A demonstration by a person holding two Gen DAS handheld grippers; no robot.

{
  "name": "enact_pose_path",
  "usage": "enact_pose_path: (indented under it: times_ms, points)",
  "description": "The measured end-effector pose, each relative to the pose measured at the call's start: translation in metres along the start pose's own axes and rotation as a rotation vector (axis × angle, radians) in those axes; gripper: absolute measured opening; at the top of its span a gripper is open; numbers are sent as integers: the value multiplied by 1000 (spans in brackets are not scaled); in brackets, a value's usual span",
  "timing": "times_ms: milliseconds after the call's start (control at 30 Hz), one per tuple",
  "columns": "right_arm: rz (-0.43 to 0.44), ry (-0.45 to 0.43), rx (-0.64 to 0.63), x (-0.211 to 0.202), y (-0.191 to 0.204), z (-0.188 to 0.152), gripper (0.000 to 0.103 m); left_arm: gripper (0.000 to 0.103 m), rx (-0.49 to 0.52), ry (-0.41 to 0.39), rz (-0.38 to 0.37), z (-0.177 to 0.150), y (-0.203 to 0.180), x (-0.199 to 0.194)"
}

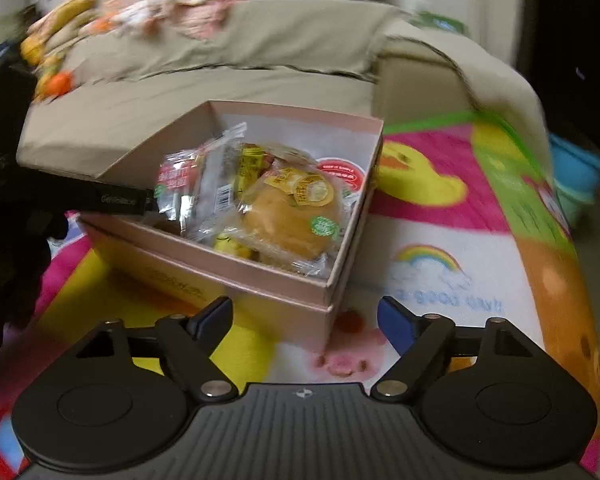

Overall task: Organize objects
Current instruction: 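Lower the cookie packet into the box and open the right tool, then release the box wall with the left tool while the right tool withdraws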

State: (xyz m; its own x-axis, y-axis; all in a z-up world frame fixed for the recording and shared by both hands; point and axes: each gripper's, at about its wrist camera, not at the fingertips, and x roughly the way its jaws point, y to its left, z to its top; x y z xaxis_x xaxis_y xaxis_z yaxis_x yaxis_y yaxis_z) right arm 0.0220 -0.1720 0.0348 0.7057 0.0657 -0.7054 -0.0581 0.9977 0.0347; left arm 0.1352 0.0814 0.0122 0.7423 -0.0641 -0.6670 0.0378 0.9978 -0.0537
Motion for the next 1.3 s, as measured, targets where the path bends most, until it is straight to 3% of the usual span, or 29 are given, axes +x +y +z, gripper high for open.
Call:
enact_pose_path:
  times_ms: [133, 267, 333, 433, 500, 633, 700, 800, 933, 1000, 1300]
  points:
    - [-43, -49, 57, 12, -10, 2, 80, 45, 55, 13, 89, 10, 0, 11]
    - [-78, -90, 48, 13, -8, 1, 80, 46, 56, 33, 122, 16, 5, 14]
    - [-106, -103, 32, 16, -5, 2, 80, 42, 50, 28, 125, 16, 4, 8]
    - [-146, -121, 18, 13, -1, 0, 89, 42, 20, -39, 114, 11, 5, -25]
    - [-137, -126, 13, 2, 1, -8, 103, 47, 18, -108, 133, 6, 3, -53]
    - [-115, -101, -4, -12, 11, -27, 103, 43, -5, -263, 185, -23, -10, -111]
    - [-107, -90, -3, -17, 16, -39, 103, 43, -18, -244, 134, -44, -17, -124]
    - [-92, -60, -3, -19, 22, -57, 103, 43, -27, -135, 57, -79, -34, -124]
    - [-141, -37, 14, -19, 20, -64, 103, 43, 8, -103, 64, -109, -55, -122]
    - [-101, -27, 64, -17, 11, -64, 103, 43, 2, -100, 52, -113, -60, -120]
    - [-117, -127, 101, -22, 10, -80, 103, 46, 19, -129, 101, -125, -75, -109]
